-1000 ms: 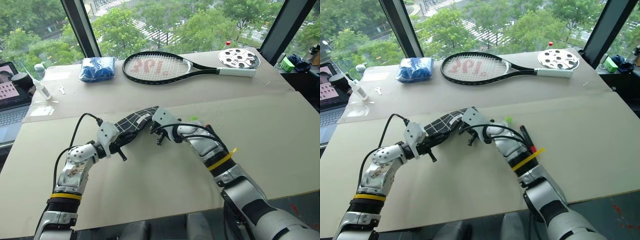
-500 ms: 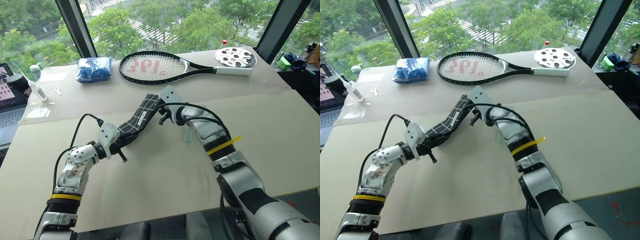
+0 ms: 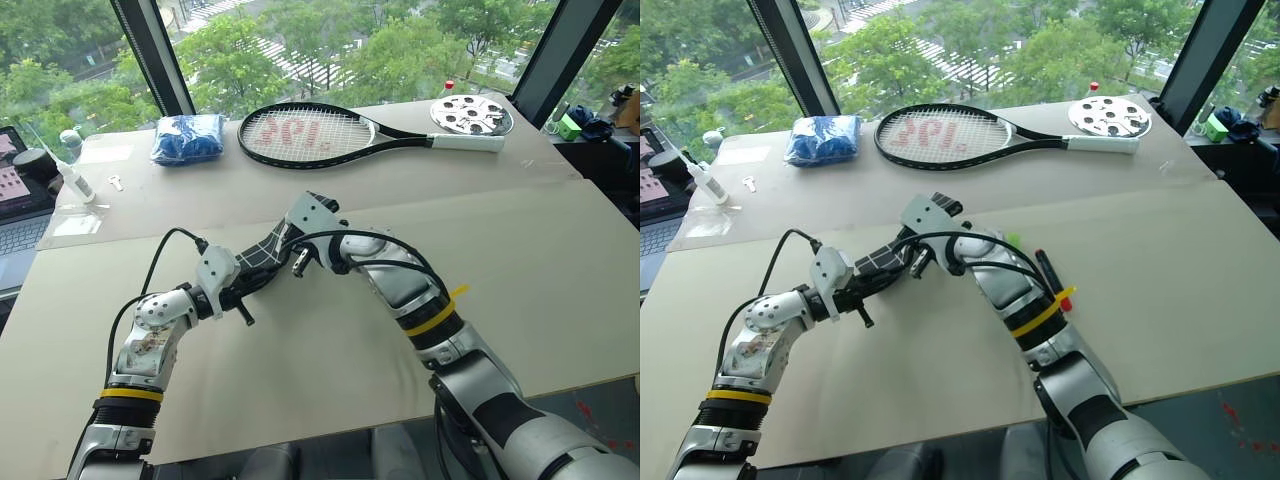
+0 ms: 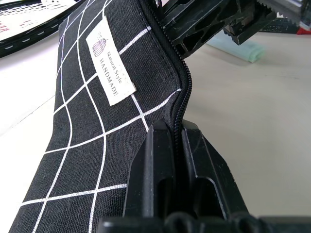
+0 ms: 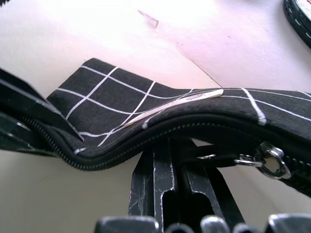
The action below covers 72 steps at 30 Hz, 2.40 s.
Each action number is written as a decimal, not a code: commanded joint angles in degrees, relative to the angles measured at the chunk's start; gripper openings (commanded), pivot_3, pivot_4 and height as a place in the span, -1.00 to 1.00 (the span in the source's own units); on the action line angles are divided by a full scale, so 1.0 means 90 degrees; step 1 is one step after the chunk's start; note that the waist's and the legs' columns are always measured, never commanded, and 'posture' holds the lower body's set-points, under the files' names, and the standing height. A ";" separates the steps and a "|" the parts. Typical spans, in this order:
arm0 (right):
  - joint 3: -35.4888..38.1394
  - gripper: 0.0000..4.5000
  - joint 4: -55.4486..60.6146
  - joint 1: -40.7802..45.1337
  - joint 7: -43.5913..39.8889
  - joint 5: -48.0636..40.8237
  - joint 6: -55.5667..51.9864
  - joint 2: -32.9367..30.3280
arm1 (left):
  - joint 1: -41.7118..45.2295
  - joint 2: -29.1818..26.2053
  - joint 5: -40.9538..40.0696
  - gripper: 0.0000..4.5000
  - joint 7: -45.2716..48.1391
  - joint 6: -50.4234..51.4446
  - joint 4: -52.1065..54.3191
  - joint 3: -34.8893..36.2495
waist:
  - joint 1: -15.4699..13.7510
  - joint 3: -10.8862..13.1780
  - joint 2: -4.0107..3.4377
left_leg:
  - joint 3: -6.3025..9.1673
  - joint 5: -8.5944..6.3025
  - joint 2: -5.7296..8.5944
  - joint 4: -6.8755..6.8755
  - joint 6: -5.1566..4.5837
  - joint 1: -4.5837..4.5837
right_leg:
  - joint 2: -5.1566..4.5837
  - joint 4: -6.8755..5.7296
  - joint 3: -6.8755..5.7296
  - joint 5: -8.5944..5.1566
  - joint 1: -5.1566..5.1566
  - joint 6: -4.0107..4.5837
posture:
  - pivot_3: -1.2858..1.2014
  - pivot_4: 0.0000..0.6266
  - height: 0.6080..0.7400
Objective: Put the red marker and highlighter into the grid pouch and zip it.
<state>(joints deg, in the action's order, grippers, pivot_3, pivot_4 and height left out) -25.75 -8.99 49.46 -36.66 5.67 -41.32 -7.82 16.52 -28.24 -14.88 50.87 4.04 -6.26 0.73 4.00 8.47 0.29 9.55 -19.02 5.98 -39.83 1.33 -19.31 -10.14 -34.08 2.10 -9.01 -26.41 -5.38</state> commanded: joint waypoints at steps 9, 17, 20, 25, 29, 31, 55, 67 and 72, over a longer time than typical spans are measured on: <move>0.0294 -0.98 -0.0576 0.0307 0.0220 0.0227 0.0648 -0.0353 | 0.0002 -0.0026 -0.0136 -1.00 -0.0025 0.0064 0.0326 0.0076 | -0.0005 0.0000 0.0000 | -0.0008 0.0000 -0.0001 -0.0003 0.0000 0.0001 | 0.0000 0.0002 0.0000 0.0003 0.0000 0.0005 | 0.03 -0.52 1.00; 0.0138 -0.98 0.0060 0.0095 -0.0108 0.0082 0.0290 -0.0129 | 0.0106 -0.0051 -0.0150 -1.00 -0.0005 0.0070 0.0246 0.0035 | 0.0004 0.0000 0.0000 | -0.0008 0.0000 -0.0002 -0.0001 0.0000 0.0001 | 0.0000 0.0004 0.0000 0.0004 0.0000 0.0003 | 0.03 -0.52 1.00; -0.0040 -0.98 0.0291 -0.0055 -0.0176 0.0140 0.0173 0.0002 | 0.0136 -0.0044 -0.0152 -1.00 0.0000 0.0079 0.0237 0.0026 | 0.0011 0.0000 0.0000 | -0.0008 0.0000 -0.0003 -0.0001 0.0000 0.0001 | 0.0000 0.0002 0.0000 0.0004 -0.0002 0.0004 | 0.03 -0.52 1.00; -0.0413 -0.98 0.0532 -0.0172 -0.0299 0.0238 0.0138 0.0114 | 0.0161 -0.0051 -0.0157 -1.00 0.0032 0.0091 0.0203 0.0040 | -0.0003 0.0000 0.0001 | -0.0008 0.0000 -0.0001 -0.0004 0.0000 0.0001 | 0.0000 0.0001 0.0000 0.0006 -0.0001 0.0002 | 0.03 -0.52 1.00; -0.0593 -0.98 0.0544 -0.0080 -0.0444 0.0208 0.0146 0.0191 | 0.0178 -0.0048 -0.0174 -1.00 0.0033 0.0111 0.0207 0.0037 | -0.0004 0.0000 0.0001 | -0.0008 0.0000 -0.0001 -0.0004 0.0000 0.0001 | 0.0000 0.0002 0.0000 0.0006 -0.0001 0.0003 | 0.03 -0.52 1.00; -0.0701 -0.98 0.0570 -0.0075 -0.0558 0.0220 0.0175 0.0149 | 0.0176 -0.0041 -0.0180 -1.00 0.0035 0.0114 0.0208 0.0032 | -0.0003 0.0000 0.0000 | -0.0008 0.0000 -0.0002 -0.0003 0.0000 0.0002 | 0.0000 0.0001 -0.0001 0.0006 -0.0001 0.0003 | 0.03 -0.52 1.00; -0.0457 -0.98 0.0055 -0.0001 -0.0725 0.0439 0.0605 0.0025 | 0.0105 -0.0057 -0.0190 -1.00 0.0090 0.0170 0.0276 0.0016 | -0.0002 0.0000 0.0001 | -0.0010 0.0000 -0.0002 -0.0005 0.0001 -0.0001 | 0.0000 0.0001 0.0000 0.0007 -0.0004 0.0003 | 0.03 -0.52 1.00; -0.0126 -0.98 -0.0344 0.0302 -0.0604 0.0480 0.0712 -0.0264 | 0.0015 -0.0041 -0.0199 -1.00 0.0062 0.0186 0.0359 0.0038 | -0.0008 0.0000 0.0001 | -0.0009 0.0000 -0.0002 -0.0006 0.0001 0.0001 | 0.0000 0.0001 -0.0001 0.0008 -0.0003 0.0004 | 0.03 -0.52 1.00; 0.0218 -0.98 -0.0829 0.0534 -0.0492 0.0435 0.0972 -0.0541 | -0.0028 -0.0050 -0.0216 -1.00 0.0055 0.0215 0.0396 0.0047 | -0.0010 0.0000 0.0001 | -0.0010 0.0000 -0.0001 -0.0005 0.0001 0.0001 | 0.0000 0.0003 -0.0002 0.0009 -0.0003 0.0004 | 0.03 -0.52 1.00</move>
<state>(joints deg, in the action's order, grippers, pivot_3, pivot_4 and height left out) -25.63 -17.15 52.55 -41.73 9.96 -34.28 -12.92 16.41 -28.56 -15.95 51.22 6.24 -4.47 0.64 3.90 8.47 0.29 9.46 -19.03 5.96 -39.87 1.34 -19.31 -10.14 -34.05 2.09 -8.94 -26.44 -5.34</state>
